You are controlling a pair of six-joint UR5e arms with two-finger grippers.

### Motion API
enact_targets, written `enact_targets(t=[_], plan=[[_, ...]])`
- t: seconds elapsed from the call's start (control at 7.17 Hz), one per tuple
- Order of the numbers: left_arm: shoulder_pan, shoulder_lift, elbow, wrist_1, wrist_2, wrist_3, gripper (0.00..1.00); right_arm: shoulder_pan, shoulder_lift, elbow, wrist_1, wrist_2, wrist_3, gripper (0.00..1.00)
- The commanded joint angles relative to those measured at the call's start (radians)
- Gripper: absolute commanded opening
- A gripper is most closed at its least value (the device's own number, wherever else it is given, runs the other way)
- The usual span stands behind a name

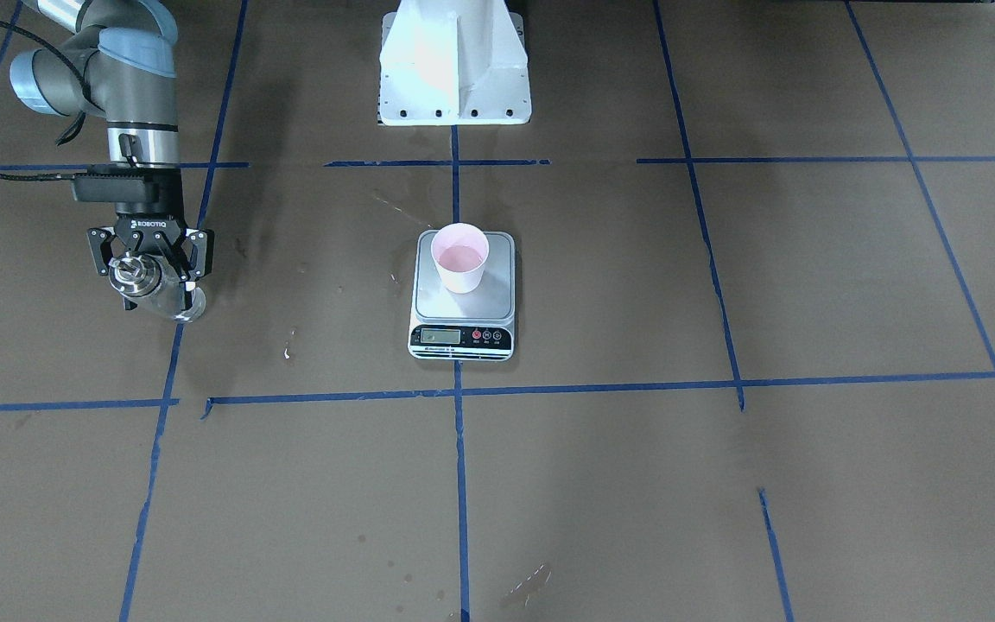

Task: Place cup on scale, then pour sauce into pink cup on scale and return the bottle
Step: 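Lower the bottle back to its spot and open the right gripper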

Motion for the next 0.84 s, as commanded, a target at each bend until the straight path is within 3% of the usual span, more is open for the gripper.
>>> enact_targets(t=[0.0, 0.14, 0.28, 0.7], plan=[[0.0, 0.0, -0.002, 0.0, 0.0, 0.0, 1.0, -0.001, -0.001, -0.004, 0.0, 0.003, 0.001, 0.79], [0.0, 0.0, -0.002, 0.0, 0.0, 0.0, 1.0, 0.0, -0.001, -0.004, 0.0, 0.003, 0.001, 0.85], [0.0, 0.0, -0.002, -0.002, 0.0, 0.0, 1.0, -0.001, -0.004, -0.003, 0.0, 0.005, 0.0, 0.99], [0.0, -0.002, -0.002, -0.002, 0.0, 0.0, 1.0, 0.006, -0.015, 0.026, -0.015, 0.088, -0.015, 1.0]])
